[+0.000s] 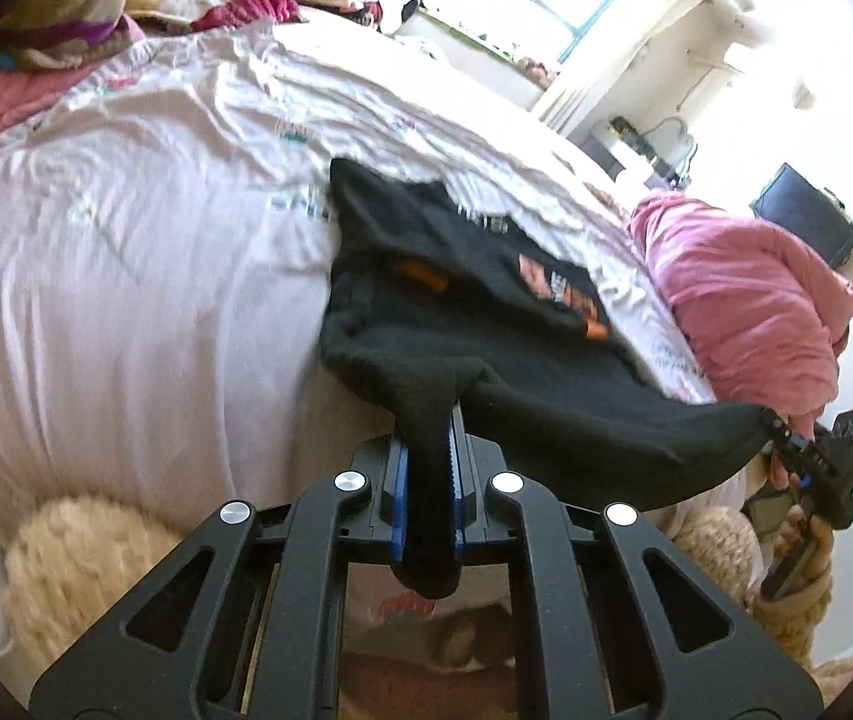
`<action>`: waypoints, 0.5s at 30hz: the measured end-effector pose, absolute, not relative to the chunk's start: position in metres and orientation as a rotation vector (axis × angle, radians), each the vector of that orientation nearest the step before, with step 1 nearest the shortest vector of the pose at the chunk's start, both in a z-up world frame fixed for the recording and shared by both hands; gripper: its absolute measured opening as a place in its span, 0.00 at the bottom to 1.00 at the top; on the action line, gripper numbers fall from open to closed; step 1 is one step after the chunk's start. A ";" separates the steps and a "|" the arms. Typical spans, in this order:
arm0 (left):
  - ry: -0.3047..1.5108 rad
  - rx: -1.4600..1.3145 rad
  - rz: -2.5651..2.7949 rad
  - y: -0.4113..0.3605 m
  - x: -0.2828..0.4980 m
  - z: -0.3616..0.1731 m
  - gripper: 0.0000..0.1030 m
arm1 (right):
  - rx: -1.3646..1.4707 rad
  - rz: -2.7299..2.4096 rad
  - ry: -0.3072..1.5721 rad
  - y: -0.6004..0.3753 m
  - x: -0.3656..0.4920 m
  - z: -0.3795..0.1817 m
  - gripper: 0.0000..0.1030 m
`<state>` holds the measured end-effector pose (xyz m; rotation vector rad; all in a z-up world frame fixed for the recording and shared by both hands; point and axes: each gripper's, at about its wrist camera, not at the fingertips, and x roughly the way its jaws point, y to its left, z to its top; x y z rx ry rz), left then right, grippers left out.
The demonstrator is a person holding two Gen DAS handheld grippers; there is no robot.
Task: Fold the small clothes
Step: 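Lift the hem with both grippers and fold it toward the collar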
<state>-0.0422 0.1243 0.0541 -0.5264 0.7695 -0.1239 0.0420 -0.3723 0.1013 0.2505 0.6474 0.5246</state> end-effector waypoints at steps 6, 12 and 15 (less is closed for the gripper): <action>0.715 -0.547 -0.129 0.135 -0.028 0.069 0.04 | 0.240 0.502 0.594 -0.364 0.062 0.114 0.08; 0.671 -0.557 -0.130 0.140 -0.009 0.077 0.04 | 0.257 0.472 0.561 -0.358 0.087 0.120 0.08; 0.655 -0.554 -0.125 0.141 0.001 0.081 0.04 | 0.274 0.454 0.550 -0.356 0.099 0.122 0.08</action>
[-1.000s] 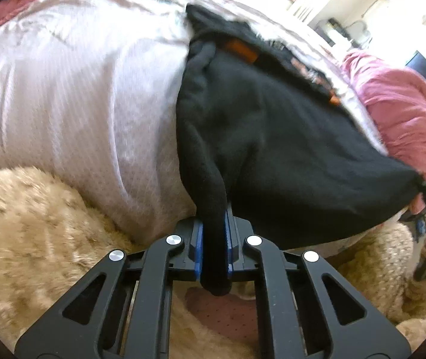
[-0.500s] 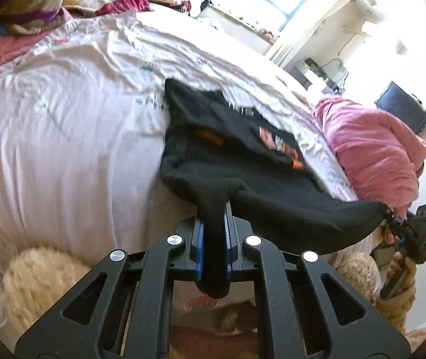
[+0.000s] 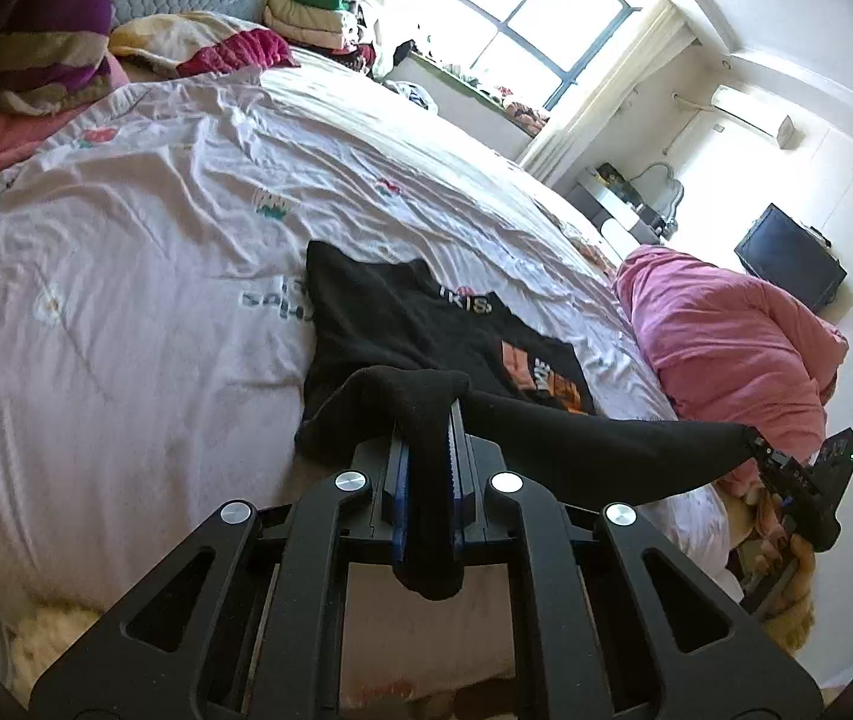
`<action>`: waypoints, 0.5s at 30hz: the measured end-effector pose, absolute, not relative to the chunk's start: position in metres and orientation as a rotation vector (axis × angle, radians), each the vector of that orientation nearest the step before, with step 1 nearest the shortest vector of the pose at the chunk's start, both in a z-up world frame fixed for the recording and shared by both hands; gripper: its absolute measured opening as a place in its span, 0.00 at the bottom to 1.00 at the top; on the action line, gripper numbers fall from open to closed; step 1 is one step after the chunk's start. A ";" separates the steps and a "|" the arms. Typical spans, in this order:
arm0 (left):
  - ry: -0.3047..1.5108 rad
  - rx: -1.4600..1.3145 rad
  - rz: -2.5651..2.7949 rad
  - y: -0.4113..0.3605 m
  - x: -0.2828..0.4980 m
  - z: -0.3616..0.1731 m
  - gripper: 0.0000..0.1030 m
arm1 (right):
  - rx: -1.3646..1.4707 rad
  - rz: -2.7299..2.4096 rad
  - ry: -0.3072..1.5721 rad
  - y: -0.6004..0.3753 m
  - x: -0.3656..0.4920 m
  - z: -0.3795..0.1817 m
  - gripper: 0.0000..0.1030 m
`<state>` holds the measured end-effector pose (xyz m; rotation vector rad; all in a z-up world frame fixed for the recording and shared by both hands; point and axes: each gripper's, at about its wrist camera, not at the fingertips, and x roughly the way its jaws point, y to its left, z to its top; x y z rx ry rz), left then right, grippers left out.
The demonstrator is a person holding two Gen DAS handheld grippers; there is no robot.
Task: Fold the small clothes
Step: 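Lift the hem with both grippers and fold it toward the collar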
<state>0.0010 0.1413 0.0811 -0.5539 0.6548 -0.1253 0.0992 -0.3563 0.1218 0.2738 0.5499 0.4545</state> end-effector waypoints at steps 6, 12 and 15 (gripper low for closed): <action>0.625 -0.544 -0.119 0.142 0.017 0.089 0.04 | 0.261 0.423 0.523 -0.342 0.122 0.127 0.08; 0.604 -0.554 -0.102 0.148 0.035 0.092 0.04 | 0.245 0.393 0.525 -0.329 0.147 0.132 0.08; 0.597 -0.567 -0.095 0.152 0.046 0.091 0.04 | 0.207 0.362 0.528 -0.319 0.161 0.133 0.08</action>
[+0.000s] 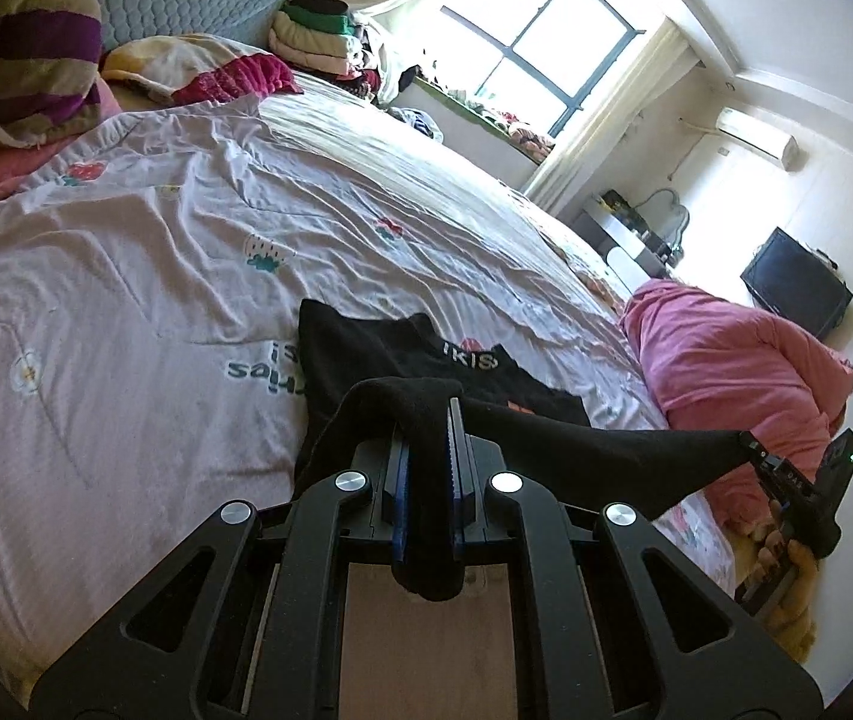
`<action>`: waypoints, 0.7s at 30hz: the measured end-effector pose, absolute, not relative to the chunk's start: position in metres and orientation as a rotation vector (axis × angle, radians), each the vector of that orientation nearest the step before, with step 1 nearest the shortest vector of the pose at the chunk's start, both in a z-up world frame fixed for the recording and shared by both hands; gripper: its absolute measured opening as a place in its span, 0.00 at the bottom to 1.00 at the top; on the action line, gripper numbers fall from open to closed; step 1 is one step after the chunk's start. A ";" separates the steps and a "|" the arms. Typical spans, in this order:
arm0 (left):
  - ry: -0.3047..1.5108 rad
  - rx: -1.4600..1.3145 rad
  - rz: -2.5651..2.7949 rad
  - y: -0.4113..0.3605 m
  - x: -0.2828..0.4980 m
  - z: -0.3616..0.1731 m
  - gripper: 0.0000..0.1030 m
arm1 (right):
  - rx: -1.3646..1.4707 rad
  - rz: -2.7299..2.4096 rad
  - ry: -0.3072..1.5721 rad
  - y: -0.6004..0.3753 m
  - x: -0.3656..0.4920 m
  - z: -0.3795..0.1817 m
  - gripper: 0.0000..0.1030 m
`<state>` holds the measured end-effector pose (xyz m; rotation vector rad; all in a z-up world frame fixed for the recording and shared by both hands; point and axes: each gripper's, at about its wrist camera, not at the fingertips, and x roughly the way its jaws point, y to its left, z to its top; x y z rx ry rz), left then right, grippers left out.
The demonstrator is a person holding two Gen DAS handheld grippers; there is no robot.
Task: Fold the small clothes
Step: 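Lift the hem with both grippers and fold it toward the collar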
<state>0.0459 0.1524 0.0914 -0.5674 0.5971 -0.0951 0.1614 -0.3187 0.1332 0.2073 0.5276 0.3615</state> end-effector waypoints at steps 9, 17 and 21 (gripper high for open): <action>0.590 -0.593 -0.062 0.163 0.078 0.086 0.04 | 0.189 0.325 0.542 -0.302 0.203 0.127 0.08; 0.611 -0.600 -0.032 0.171 0.110 0.076 0.04 | 0.161 0.296 0.587 -0.289 0.243 0.114 0.08; 0.628 -0.593 -0.016 0.172 0.123 0.066 0.04 | 0.145 0.291 0.607 -0.283 0.259 0.101 0.08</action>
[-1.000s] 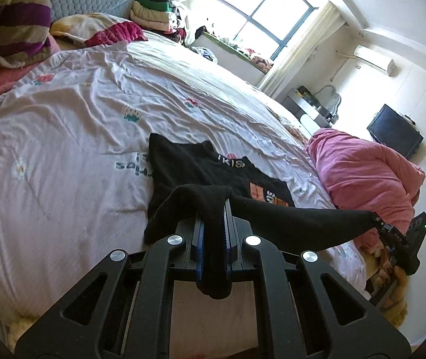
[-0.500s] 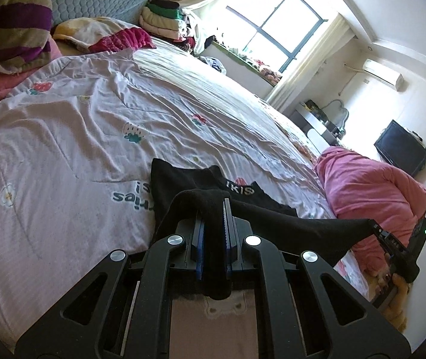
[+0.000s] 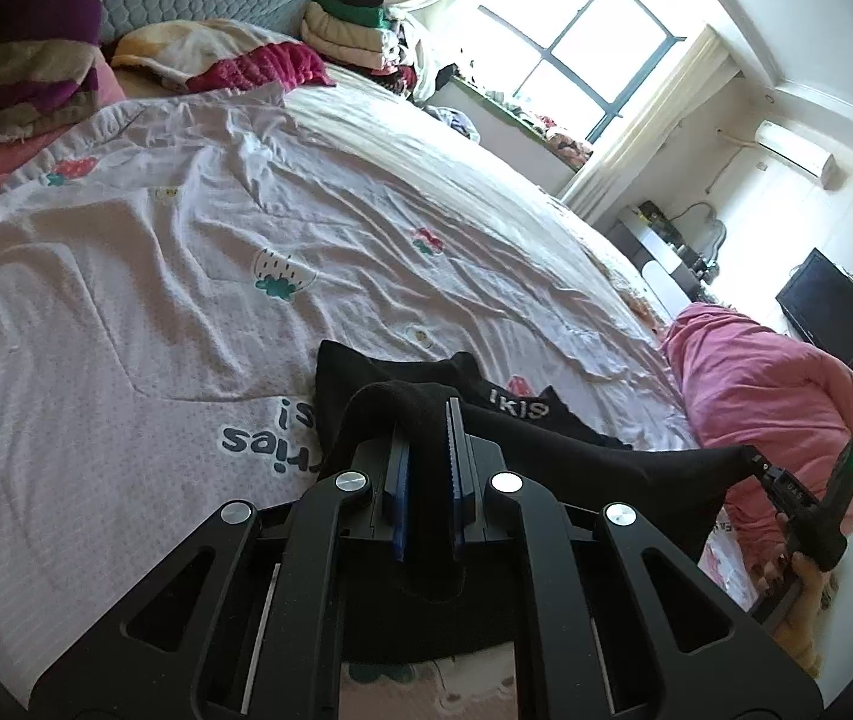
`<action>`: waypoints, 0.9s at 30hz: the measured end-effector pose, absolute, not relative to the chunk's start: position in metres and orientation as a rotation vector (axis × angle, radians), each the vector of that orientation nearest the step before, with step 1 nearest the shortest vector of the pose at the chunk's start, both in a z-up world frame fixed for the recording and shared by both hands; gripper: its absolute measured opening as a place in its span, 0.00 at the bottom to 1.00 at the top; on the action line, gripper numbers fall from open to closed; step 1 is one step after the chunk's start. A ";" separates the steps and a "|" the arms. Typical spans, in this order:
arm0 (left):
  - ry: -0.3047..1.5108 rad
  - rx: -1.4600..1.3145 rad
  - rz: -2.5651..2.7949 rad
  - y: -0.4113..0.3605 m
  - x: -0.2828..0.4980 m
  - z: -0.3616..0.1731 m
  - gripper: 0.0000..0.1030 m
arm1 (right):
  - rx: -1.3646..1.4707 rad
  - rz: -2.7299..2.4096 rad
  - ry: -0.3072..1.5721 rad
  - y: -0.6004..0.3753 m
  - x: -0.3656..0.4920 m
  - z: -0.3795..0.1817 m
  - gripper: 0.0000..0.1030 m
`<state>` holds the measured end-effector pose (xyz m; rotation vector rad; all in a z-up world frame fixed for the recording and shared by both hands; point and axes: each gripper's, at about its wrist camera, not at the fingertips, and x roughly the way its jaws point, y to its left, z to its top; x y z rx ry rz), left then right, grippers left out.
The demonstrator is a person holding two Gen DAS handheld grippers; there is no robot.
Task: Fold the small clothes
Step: 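Lift the hem with both grippers and fold it toward the collar, then lower the hem near the collar and open the right gripper while the left gripper holds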
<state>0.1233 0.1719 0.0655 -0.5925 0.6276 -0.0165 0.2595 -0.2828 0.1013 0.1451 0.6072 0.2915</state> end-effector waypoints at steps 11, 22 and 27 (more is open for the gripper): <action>0.669 -0.596 0.007 0.181 0.149 0.041 0.04 | 0.155 0.293 0.688 -0.275 0.291 0.064 0.09; 0.688 -0.621 0.005 0.181 0.154 0.031 0.07 | 0.162 0.284 0.724 -0.275 0.297 0.048 0.33; 0.654 -0.592 0.038 0.181 0.148 0.038 0.26 | 0.184 0.282 0.701 -0.282 0.293 0.053 0.34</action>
